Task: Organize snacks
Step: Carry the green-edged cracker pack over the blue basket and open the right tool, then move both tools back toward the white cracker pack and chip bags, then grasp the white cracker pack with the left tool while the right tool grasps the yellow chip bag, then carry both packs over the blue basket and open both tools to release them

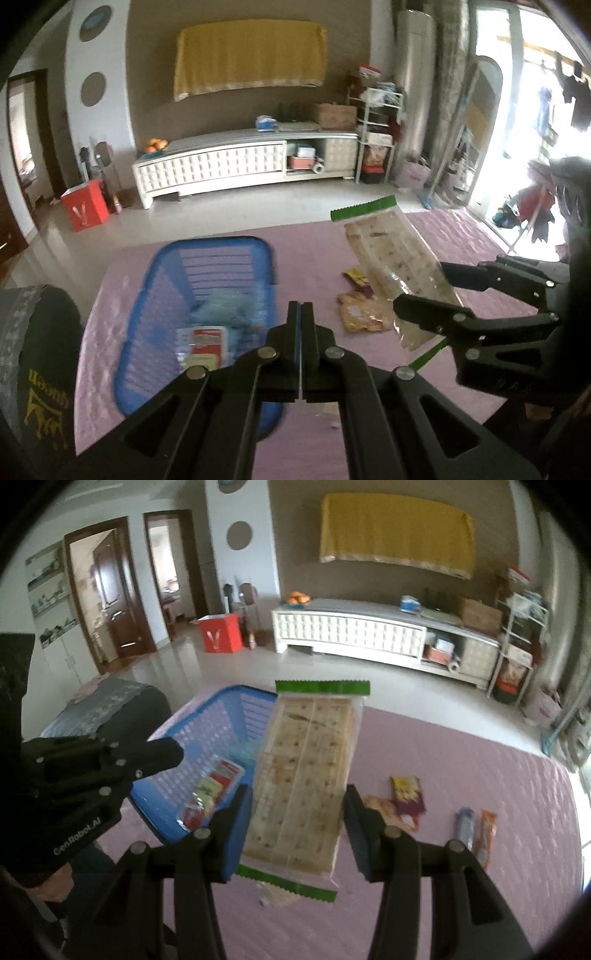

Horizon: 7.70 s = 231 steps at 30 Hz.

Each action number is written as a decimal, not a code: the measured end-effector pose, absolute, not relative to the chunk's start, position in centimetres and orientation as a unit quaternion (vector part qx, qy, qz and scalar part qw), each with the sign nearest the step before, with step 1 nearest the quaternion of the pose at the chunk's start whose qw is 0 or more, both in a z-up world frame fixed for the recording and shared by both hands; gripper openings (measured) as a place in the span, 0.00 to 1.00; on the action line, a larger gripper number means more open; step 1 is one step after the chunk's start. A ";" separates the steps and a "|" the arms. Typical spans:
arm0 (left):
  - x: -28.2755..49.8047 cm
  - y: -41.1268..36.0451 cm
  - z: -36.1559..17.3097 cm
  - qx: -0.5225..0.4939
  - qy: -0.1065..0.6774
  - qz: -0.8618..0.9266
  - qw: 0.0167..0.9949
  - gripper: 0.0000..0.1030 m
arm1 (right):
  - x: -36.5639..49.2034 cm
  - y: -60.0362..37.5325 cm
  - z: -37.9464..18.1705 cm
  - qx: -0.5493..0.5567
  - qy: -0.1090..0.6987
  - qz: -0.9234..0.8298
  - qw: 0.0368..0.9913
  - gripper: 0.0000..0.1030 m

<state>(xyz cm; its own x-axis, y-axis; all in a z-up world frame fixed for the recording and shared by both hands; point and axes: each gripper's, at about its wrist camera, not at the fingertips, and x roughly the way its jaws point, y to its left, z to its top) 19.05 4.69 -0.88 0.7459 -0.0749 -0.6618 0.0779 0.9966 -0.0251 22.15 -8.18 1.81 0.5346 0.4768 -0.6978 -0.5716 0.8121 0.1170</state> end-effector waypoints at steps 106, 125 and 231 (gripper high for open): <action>24.3 -4.2 -22.1 0.081 0.556 -0.127 0.817 0.54 | 24.6 -19.1 -14.5 -0.091 0.544 0.212 0.806 0.91; 26.9 -4.0 -16.8 0.038 0.489 -0.081 0.868 0.40 | 31.5 -16.9 -15.7 -0.139 0.510 0.257 0.809 0.91; 21.2 17.0 -8.4 -0.087 0.436 0.005 0.896 0.48 | 26.8 2.0 -3.9 -0.115 0.438 0.392 0.801 0.22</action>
<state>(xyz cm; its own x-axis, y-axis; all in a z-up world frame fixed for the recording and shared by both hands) 21.17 17.05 -8.40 0.6205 -0.0680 -0.7812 -0.0844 0.9846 -0.1528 26.77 1.98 -3.91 0.3091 0.5264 -0.7920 -0.7281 0.6668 0.1590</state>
